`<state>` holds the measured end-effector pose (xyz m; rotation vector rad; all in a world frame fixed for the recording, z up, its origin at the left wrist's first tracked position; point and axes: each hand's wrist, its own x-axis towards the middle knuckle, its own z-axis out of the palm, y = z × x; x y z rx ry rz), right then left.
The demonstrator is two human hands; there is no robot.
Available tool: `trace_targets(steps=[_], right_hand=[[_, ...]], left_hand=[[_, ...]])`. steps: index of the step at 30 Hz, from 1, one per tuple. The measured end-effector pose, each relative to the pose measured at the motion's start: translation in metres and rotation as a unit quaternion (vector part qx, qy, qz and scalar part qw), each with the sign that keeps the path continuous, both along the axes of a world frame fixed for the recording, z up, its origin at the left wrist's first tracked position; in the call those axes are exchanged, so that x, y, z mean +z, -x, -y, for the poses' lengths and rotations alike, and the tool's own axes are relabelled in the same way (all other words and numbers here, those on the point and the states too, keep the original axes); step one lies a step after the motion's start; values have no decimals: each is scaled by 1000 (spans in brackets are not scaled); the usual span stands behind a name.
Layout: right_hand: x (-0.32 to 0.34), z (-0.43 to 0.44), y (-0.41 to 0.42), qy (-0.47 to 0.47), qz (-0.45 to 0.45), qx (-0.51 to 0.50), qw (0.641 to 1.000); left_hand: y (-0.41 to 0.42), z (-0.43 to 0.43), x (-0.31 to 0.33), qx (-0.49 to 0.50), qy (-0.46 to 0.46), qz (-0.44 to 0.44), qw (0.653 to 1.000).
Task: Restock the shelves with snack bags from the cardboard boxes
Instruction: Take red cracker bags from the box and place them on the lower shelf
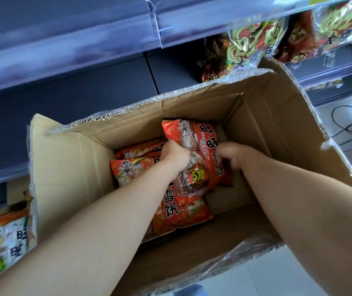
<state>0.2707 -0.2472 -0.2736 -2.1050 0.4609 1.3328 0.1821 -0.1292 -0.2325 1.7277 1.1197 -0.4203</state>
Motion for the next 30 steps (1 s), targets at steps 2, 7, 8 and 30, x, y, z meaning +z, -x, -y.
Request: trace_targets(steps=[2, 7, 8, 30], right_hand=[[12, -1, 6, -12, -1, 3, 1000], [58, 0, 26, -32, 18, -6, 999], [70, 0, 32, -37, 23, -6, 999], [360, -165, 218, -227, 168, -14, 959]], left_hand=[[6, 0, 11, -27, -30, 1, 999], [29, -8, 51, -84, -83, 40, 992], [34, -10, 61, -87, -86, 50, 991], [249, -203, 322, 55, -140, 326, 933]])
